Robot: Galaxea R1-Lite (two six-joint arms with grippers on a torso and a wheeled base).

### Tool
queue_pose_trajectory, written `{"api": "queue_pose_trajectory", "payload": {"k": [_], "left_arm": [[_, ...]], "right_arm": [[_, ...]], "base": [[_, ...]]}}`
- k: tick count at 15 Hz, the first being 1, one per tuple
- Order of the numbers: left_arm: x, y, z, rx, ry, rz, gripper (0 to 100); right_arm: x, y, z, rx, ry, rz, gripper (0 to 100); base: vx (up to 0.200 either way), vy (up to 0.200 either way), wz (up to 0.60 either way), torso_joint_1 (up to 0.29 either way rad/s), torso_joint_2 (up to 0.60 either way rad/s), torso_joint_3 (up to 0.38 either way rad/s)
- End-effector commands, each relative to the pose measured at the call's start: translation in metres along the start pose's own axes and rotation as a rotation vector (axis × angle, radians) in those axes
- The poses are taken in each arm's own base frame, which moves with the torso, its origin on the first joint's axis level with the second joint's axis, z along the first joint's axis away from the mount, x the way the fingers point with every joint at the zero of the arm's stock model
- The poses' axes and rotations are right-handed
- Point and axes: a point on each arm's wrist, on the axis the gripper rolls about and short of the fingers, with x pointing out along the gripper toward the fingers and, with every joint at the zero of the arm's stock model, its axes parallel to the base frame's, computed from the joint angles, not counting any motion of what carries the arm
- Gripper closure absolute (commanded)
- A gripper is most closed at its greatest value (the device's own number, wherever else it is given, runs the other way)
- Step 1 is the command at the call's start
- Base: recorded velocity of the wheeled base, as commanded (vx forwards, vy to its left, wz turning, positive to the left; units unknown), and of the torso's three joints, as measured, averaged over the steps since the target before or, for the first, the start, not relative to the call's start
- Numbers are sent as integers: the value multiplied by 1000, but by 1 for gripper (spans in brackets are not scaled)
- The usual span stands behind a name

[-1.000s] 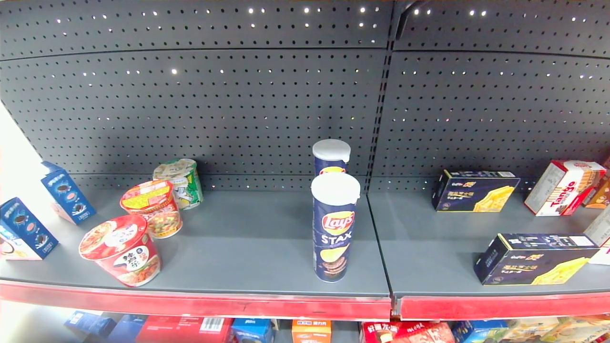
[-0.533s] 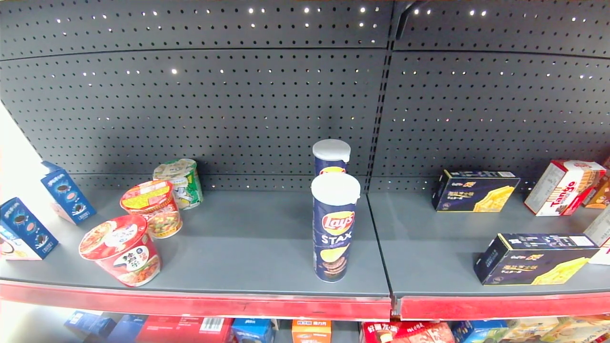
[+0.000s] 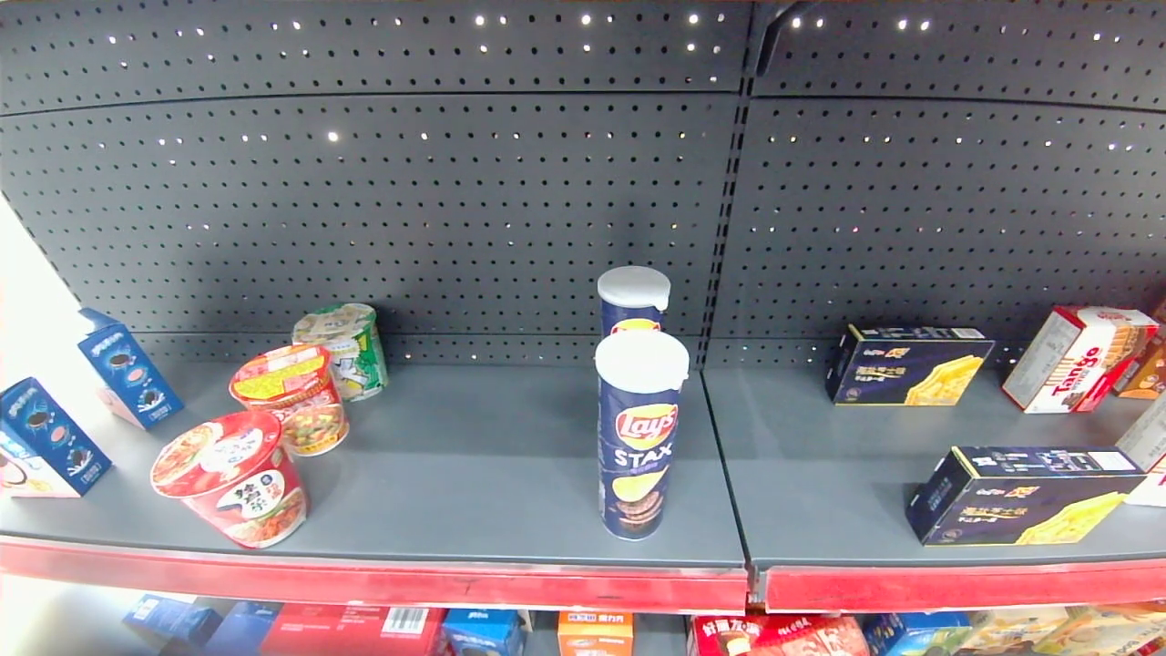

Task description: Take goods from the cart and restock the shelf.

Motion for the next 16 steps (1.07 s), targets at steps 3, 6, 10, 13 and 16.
{"api": "queue_pose_trajectory", "payload": {"k": [3,6,10,13,16], "left_arm": [[0,0,0,0,3,2,0],[0,0,0,0,3,2,0],[0,0,0,2,3,2,0],[0,0,0,2,3,2,0],[0,0,0,2,3,2,0]], "right_arm": [[0,0,0,0,2,1,0],[0,0,0,1,2,1,0],[0,0,0,0,2,1,0],[0,0,0,0,1,2,0],[0,0,0,-5,0,4,0]], "base": [[0,0,0,0,0,0],[0,0,0,0,0,0],[0,0,0,0,0,0],[0,0,0,0,0,0],[0,0,0,0,0,0]]}}
